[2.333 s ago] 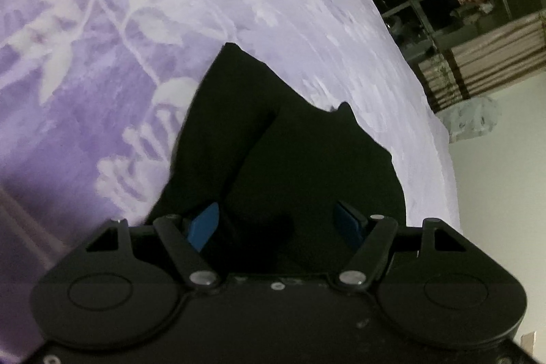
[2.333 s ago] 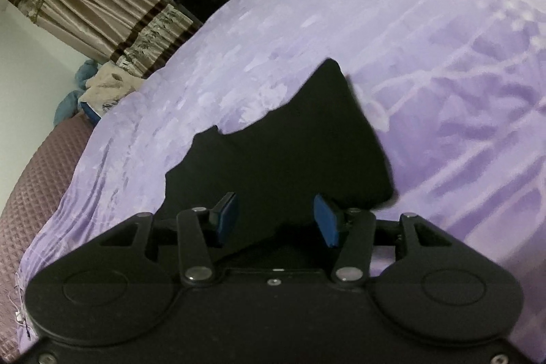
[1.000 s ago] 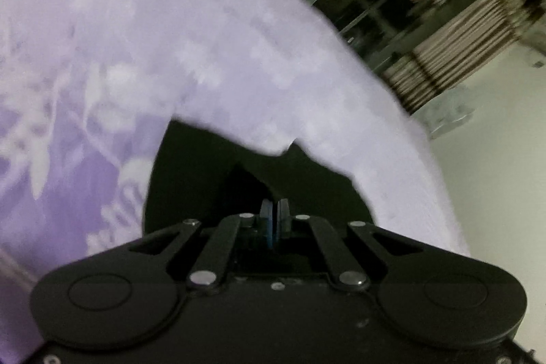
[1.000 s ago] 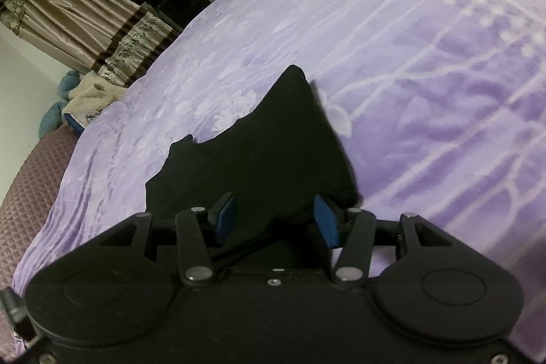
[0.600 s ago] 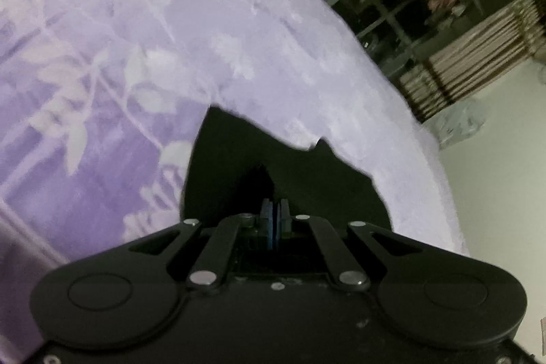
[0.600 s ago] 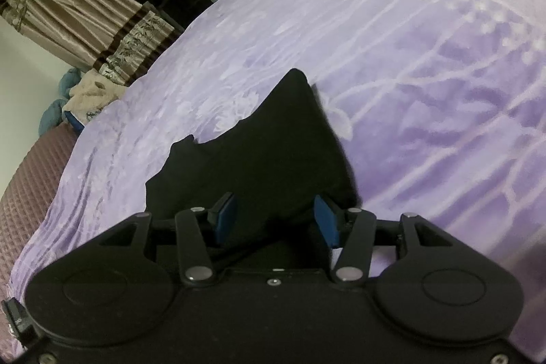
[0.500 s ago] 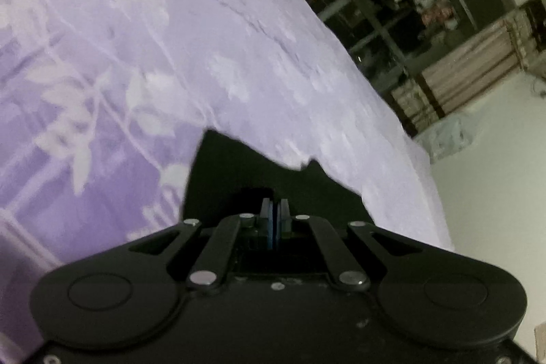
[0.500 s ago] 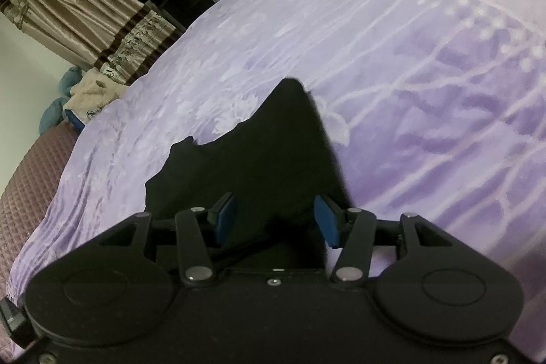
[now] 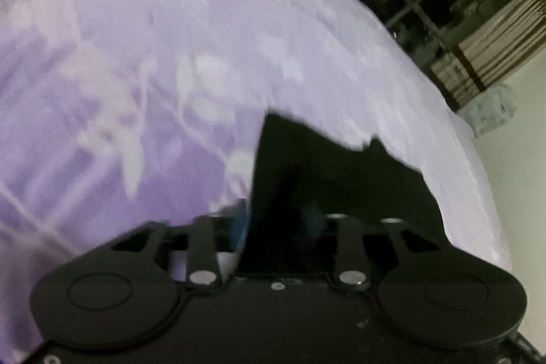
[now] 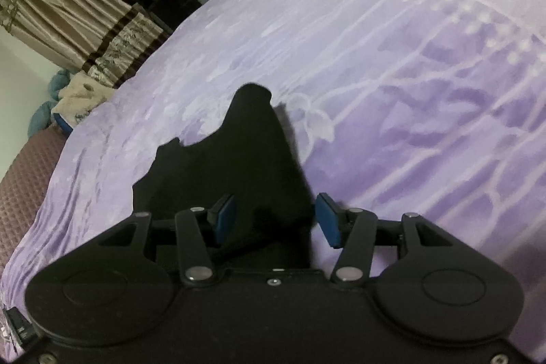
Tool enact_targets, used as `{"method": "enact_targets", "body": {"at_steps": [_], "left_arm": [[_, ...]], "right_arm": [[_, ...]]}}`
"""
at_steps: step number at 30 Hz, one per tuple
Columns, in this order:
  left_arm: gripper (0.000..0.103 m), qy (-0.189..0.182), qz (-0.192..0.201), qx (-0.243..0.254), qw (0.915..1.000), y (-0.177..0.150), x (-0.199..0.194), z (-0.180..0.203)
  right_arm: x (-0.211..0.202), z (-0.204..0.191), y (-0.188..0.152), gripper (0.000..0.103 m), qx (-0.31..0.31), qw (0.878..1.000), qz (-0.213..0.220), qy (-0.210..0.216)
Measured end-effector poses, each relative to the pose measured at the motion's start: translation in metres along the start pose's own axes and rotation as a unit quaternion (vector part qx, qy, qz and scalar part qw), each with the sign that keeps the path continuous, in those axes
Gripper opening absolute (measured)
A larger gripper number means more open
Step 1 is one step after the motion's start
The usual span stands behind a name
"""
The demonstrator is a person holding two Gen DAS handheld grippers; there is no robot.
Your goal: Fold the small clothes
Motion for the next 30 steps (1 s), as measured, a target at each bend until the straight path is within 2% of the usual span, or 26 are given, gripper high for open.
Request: {"method": "enact_targets", "body": {"at_steps": [2,5,9,10,11,12,13,16,17,19,20,22,24,26,28,30], "left_arm": [[0.047,-0.005,0.002,-0.001,1.0000,0.007,0.006,0.002],[0.047,-0.006,-0.017,-0.004,0.9998,0.015,0.027,0.009],[0.045,0.007,-0.044,0.035,0.9984,0.018,0.057,0.029],[0.043,0.009,-0.048,0.048,0.9977,0.017,0.061,0.034],[0.018,0.010,-0.049,0.061,0.9969,0.015,0.063,0.037],[0.000,0.003,-0.050,0.072,0.9962,0.014,0.064,0.040],[0.001,-0.004,-0.049,0.077,0.9958,0.014,0.063,0.042],[0.001,-0.022,0.028,0.102,0.9942,0.018,0.041,0.048],[0.001,-0.017,0.037,0.098,0.9944,0.020,0.039,0.046],[0.001,0.010,0.024,0.093,0.9954,0.022,0.047,0.039],[0.001,0.030,0.015,0.098,0.9946,0.021,0.054,0.034],[0.005,0.036,-0.014,0.096,0.9947,0.015,0.065,0.024],[0.020,0.029,-0.027,0.063,0.9972,0.013,0.062,0.014],[0.051,0.001,-0.011,0.019,0.9998,0.011,0.044,0.004],[0.051,0.004,0.016,0.003,0.9999,0.006,0.023,0.001],[0.051,-0.017,0.013,-0.019,0.9996,-0.003,0.007,-0.003]], "right_arm": [[-0.001,-0.002,0.002,0.047,-0.007,1.000,0.007,0.001],[0.001,-0.007,0.005,0.047,-0.008,1.000,0.012,0.003],[0.013,-0.019,0.015,0.047,-0.030,0.999,0.017,0.000],[0.017,-0.022,0.018,0.048,-0.038,0.999,0.021,-0.004],[0.023,-0.025,0.022,0.048,-0.045,0.999,0.021,-0.006],[0.029,-0.027,0.027,0.048,-0.051,0.998,0.020,-0.010],[0.037,-0.029,0.032,0.048,-0.056,0.998,0.016,-0.019],[0.050,-0.031,0.041,0.048,-0.057,0.997,0.016,-0.040],[0.050,-0.032,0.043,0.048,-0.055,0.998,0.017,-0.036],[0.047,-0.034,0.042,0.048,-0.055,0.998,0.020,-0.031],[0.045,-0.035,0.040,0.048,-0.058,0.998,0.019,-0.028],[0.039,-0.035,0.034,0.048,-0.062,0.998,0.019,-0.026],[0.029,-0.034,0.028,0.048,-0.061,0.998,0.017,-0.016],[0.015,-0.028,0.023,0.048,-0.046,0.999,0.018,-0.002],[0.003,-0.021,0.017,0.048,-0.023,1.000,0.010,0.018],[-0.005,-0.015,0.010,0.048,-0.002,0.999,-0.001,0.033]]}}
Point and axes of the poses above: each gripper's, at about its wrist camera, not at the fingertips, and x roughly the way its jaws point, z to its right, y to its top, the point moved 1 cm from there along x, roughly the way its jaws point, and after that the axes turned 4 degrees about z, right-handed, at the moved point
